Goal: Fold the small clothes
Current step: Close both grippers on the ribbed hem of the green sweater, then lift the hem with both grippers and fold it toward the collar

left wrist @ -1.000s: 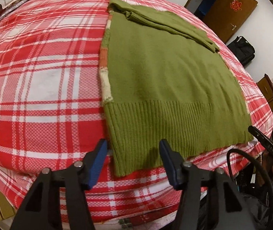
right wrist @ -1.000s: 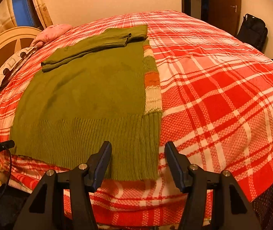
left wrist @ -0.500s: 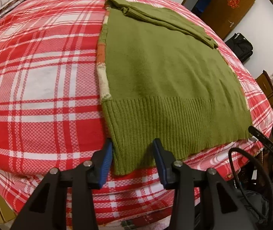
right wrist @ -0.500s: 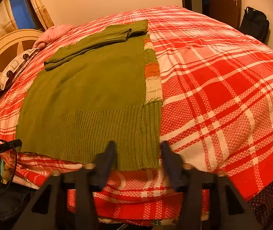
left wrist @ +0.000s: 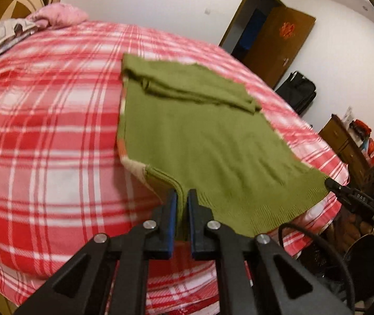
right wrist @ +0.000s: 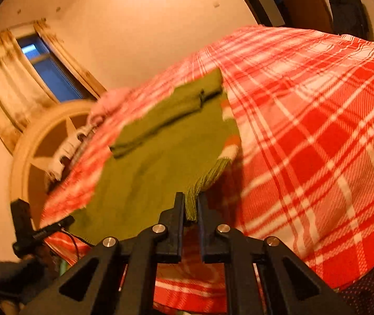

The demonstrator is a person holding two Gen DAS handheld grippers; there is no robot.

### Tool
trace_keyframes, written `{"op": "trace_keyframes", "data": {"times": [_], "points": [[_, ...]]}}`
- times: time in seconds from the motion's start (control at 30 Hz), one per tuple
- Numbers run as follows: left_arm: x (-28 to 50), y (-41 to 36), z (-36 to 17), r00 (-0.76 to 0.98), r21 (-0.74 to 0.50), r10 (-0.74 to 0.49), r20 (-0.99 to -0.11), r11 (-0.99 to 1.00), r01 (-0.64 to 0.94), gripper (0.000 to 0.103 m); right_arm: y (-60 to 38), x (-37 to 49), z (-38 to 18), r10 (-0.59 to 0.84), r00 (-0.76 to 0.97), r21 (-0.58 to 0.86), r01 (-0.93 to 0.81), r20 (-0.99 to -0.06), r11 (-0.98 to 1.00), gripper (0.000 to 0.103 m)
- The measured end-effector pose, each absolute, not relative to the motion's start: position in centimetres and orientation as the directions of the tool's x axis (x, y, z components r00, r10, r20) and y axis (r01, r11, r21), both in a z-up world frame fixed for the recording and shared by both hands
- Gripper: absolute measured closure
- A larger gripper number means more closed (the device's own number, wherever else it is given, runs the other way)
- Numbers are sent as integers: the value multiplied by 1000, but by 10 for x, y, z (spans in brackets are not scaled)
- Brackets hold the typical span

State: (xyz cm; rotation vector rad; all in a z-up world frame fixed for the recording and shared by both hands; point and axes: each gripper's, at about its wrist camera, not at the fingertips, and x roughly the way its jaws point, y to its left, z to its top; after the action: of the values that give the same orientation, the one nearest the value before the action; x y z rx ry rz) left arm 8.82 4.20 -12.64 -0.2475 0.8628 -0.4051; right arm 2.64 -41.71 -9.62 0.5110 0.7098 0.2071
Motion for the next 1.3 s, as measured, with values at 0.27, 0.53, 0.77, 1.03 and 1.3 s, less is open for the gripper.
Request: {"op": "trace_keyframes", "data": {"times": [0.27,0.53,0.77,1.03,1.3], "points": [[109,52,-105,623,-406,-470,-625,878,255,95,-418,46,-69,331,786,517,-16,-522,856,95],[151,58,-80,677,-422,-473,-564,870,255,97,-420,87,-36,299,822,498,-21,-484,867,95],[191,65,-70,697,-433,-465,-545,869,241,101,-419,130,-20,287,829,480,-26,-480,877,95],[223,66,-83,676,-424,-453,-582,878,223,102,-413,178,-20,288,812,462,-26,-507,886,98],[209,61,-136,527,-363,-476,-704,879,310,98,-418,203,-58,261,758,422,21,-598,907,98]]}}
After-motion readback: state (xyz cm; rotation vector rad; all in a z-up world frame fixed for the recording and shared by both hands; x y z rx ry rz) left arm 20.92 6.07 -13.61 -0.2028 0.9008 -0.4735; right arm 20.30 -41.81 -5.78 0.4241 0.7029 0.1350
